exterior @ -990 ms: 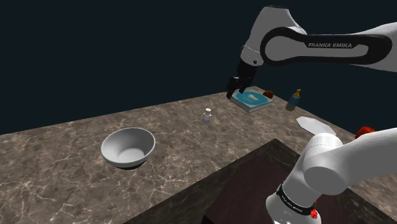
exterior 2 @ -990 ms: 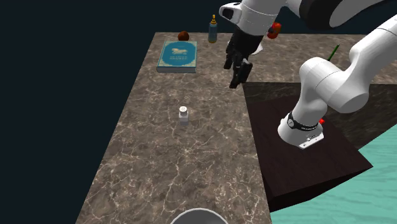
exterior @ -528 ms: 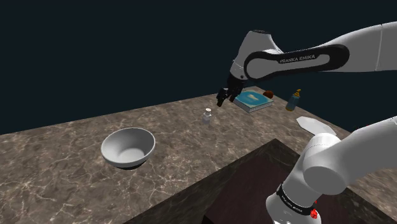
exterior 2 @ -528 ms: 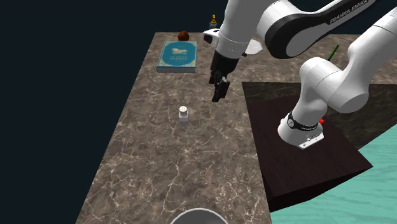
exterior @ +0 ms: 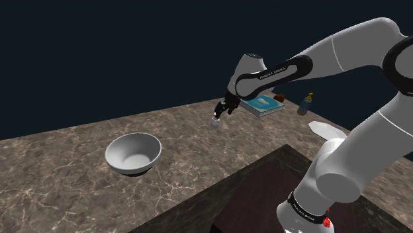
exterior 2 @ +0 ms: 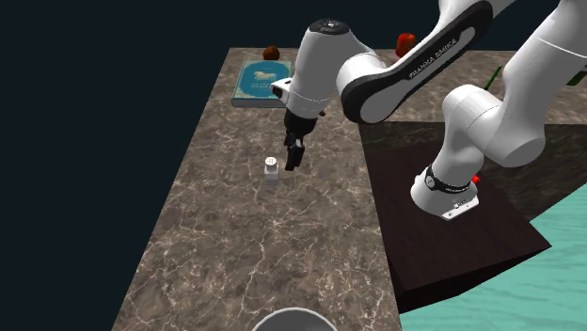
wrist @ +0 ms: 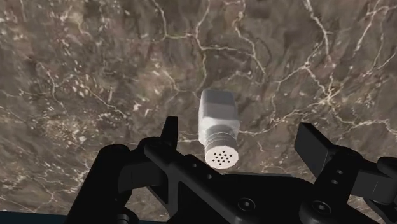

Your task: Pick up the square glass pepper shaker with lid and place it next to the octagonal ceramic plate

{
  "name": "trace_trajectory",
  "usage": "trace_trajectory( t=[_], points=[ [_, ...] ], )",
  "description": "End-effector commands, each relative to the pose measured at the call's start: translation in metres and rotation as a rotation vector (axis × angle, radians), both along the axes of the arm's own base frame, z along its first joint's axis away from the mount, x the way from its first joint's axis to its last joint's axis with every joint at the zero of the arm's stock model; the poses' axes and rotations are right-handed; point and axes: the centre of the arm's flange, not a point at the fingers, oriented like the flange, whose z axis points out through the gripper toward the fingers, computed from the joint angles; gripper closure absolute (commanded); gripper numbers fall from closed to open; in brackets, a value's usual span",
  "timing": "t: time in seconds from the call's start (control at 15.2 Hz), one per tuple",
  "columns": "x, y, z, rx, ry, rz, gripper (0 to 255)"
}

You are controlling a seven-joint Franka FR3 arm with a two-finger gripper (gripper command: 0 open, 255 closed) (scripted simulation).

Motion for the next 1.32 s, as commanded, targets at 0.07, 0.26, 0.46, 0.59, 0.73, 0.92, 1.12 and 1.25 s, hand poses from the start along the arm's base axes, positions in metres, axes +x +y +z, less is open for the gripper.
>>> trace_trajectory(
  t=[0.07,0.26,0.46,0.59,0.73,0.92,1.12,1.25],
  points=[
    [0.022,-0.01,-0.029,0.011,-0.014,-0.009,0],
    [0.025,-0.011,-0.04,0.011,-0.014,-0.009,0],
    [0.029,-0.011,-0.055,0.011,-0.014,-0.009,0],
    [0.032,-0.011,-0.068,0.011,-0.014,-0.009,0],
    [0.032,-0.011,-0.068,0.011,-0.014,-0.009,0],
    [0.032,-0.011,-0.068,0.011,-0.014,-0.009,0],
    [0.032,-0.011,-0.068,0.011,-0.014,-0.009,0],
    [0.032,-0.011,-0.068,0.011,-0.014,-0.009,255]
  ],
)
